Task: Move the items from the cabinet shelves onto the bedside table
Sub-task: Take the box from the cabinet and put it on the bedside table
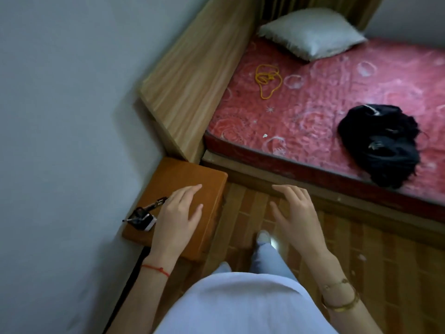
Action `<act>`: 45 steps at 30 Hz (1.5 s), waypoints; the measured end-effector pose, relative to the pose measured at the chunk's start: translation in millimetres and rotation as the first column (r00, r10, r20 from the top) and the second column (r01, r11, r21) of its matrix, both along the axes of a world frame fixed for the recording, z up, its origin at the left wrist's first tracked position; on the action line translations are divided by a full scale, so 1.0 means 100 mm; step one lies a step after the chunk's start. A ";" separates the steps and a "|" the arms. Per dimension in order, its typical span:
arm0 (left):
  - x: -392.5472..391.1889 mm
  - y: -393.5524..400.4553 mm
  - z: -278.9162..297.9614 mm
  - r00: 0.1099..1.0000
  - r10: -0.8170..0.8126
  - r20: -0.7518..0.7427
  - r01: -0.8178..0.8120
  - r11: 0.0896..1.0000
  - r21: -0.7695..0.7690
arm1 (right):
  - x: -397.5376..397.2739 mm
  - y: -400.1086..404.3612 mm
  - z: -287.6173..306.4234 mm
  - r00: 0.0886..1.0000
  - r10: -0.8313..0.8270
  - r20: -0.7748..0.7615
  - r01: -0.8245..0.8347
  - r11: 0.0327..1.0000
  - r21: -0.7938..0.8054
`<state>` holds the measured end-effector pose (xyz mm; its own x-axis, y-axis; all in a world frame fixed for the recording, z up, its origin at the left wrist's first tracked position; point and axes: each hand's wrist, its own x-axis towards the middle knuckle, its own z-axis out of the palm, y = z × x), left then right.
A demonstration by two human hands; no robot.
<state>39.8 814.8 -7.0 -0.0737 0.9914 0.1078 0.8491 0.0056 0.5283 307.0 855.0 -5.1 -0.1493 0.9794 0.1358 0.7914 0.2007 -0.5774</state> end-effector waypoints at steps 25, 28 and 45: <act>3.94 -1.89 0.13 0.445 -0.895 -0.040 0.895 0.443 0.053 | 2.80 -4.72 0.08 0.476 -0.873 0.108 0.879 0.477 -0.027; 4.46 -2.25 0.15 0.348 -0.936 -0.045 0.937 0.347 0.044 | 3.04 -5.21 0.14 0.353 -0.928 0.120 0.935 0.352 -0.032; 7.32 -3.15 0.00 -0.079 -0.985 -0.152 0.996 -0.085 0.033 | 4.77 -6.32 -0.13 -0.059 -0.993 0.104 0.991 -0.071 -0.117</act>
